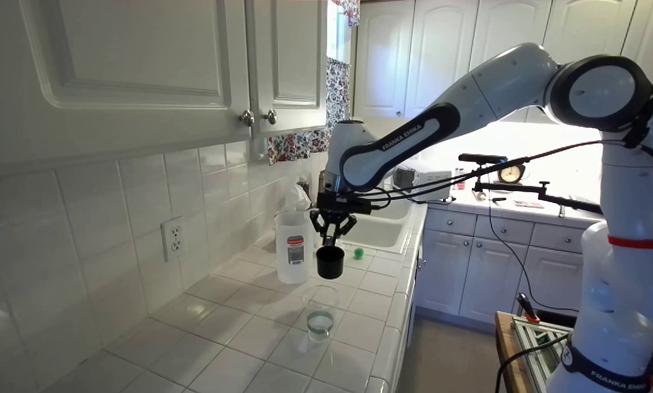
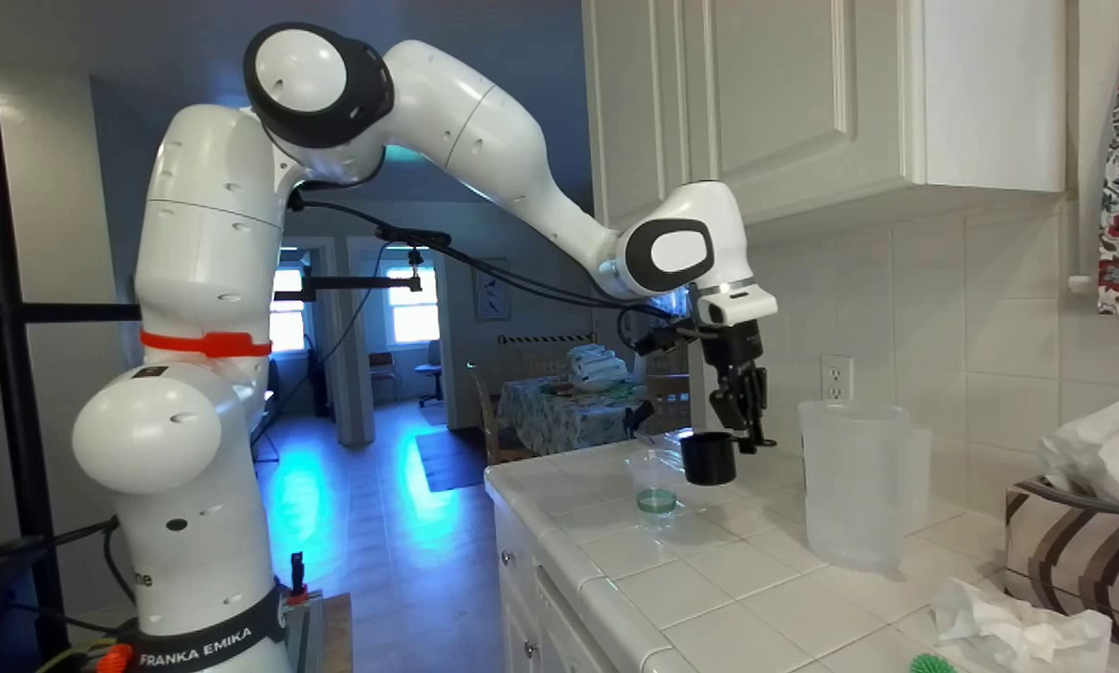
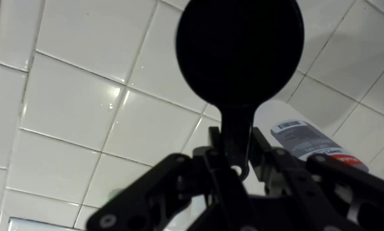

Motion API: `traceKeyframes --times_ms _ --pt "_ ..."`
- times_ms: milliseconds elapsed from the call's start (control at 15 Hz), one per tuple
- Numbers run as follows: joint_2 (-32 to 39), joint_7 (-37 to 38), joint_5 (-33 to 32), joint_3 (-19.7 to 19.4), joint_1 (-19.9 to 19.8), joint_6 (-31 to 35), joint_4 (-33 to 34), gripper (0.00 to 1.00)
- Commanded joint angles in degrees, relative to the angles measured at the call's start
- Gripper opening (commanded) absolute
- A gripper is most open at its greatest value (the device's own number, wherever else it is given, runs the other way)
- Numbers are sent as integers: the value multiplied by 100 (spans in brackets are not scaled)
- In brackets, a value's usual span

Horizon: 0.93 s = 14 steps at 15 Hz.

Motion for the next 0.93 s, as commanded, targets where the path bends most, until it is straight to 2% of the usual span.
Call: traceKeyframes --times_ms 0,333,400,867 --pt "-231 73 -26 102 74 -65 -128 6" --pt "-345 585 -252 178 274 51 -278 6" --pt "-149 257 -59 187 164 -25 -45 23" --pt "-168 408 -125 222 224 -23 -83 23"
